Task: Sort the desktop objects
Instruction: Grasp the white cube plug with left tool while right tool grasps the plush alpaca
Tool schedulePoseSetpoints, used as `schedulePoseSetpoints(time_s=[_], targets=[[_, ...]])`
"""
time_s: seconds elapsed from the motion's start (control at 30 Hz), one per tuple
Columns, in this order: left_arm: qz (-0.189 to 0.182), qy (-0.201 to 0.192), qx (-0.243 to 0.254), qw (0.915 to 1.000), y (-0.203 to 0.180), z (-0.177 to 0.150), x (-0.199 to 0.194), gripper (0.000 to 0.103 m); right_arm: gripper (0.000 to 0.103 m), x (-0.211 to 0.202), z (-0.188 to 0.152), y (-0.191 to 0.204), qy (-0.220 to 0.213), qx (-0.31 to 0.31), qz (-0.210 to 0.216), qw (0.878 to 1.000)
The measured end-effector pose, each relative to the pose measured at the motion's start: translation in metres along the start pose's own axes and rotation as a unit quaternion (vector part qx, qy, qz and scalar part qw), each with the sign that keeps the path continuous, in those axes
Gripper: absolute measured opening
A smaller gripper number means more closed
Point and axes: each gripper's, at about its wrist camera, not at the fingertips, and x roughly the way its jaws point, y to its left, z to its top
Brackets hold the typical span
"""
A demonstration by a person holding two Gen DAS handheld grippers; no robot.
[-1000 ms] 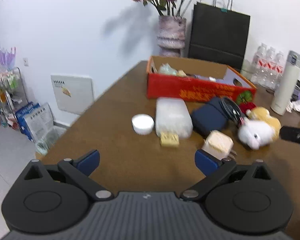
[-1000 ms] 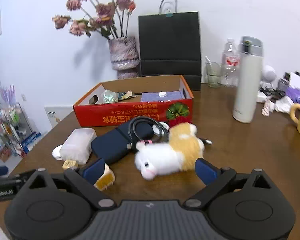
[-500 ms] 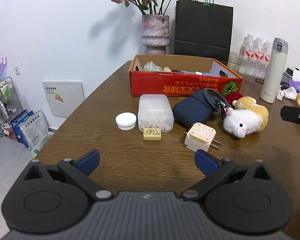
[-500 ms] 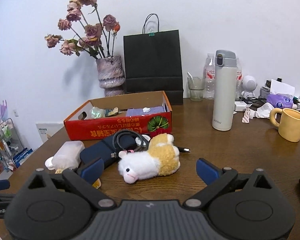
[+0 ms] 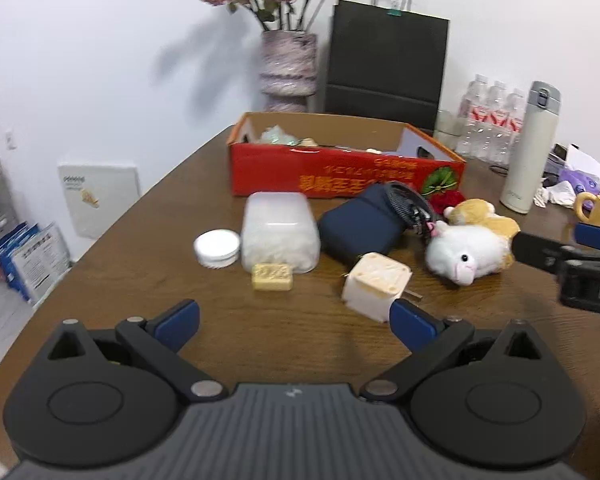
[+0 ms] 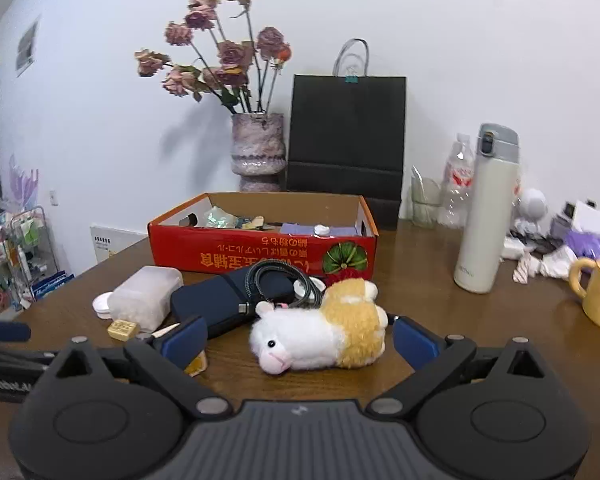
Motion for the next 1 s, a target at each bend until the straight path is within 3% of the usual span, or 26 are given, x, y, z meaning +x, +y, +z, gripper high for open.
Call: schedulePoseSetpoints(time_s=[0.2,0.33,0.4,0.47,0.53,0.6,0.63,0.7,0.77,1.0], targets=[[-0.032,0.013,0.029,0.9990,-0.021,0.013,0.034,0.103,0.085,0.041,-0.002,-0.019,0.027,0.022,0.014,0.999],[-0.080,0.018,0.046,0.9956,-0.035,0.019,0.059,0.103,0.085,0.063,-0.002,-0.030,0.044,0.032,0.001,0.998],[-0.078,0.032,0.049,0.9953,-0.041,0.022,0.073,0.103,0.087,0.071,0.001,-0.041,0.047,0.061,-0.005,0.997],[-0.083,0.047,0.046,0.9944,-0.045,0.024,0.084,0.094,0.087,0.081,0.006,-0.054,0.056,0.097,-0.007,0.994],[-0.096,0.060,0.043,0.9926,-0.046,0.024,0.092,0.072,0.086,0.095,0.012,-0.064,0.072,0.134,-0.009,0.988],[-0.101,0.068,0.051,0.9913,-0.048,0.021,0.095,0.061,0.084,0.110,0.019,-0.069,0.087,0.153,-0.005,0.984],[-0.107,0.066,0.056,0.9905,-0.049,0.020,0.095,0.062,0.083,0.118,0.022,-0.070,0.095,0.154,-0.006,0.983],[-0.119,0.067,0.059,0.9888,-0.049,0.019,0.094,0.062,0.062,0.134,0.026,-0.065,0.115,0.144,-0.015,0.983],[-0.128,0.069,0.055,0.9878,-0.047,0.019,0.092,0.061,0.050,0.147,0.024,-0.062,0.132,0.132,-0.012,0.982],[-0.144,0.044,0.060,0.9867,-0.050,0.020,0.068,0.061,0.042,0.122,0.018,-0.051,0.118,0.104,-0.026,0.987]])
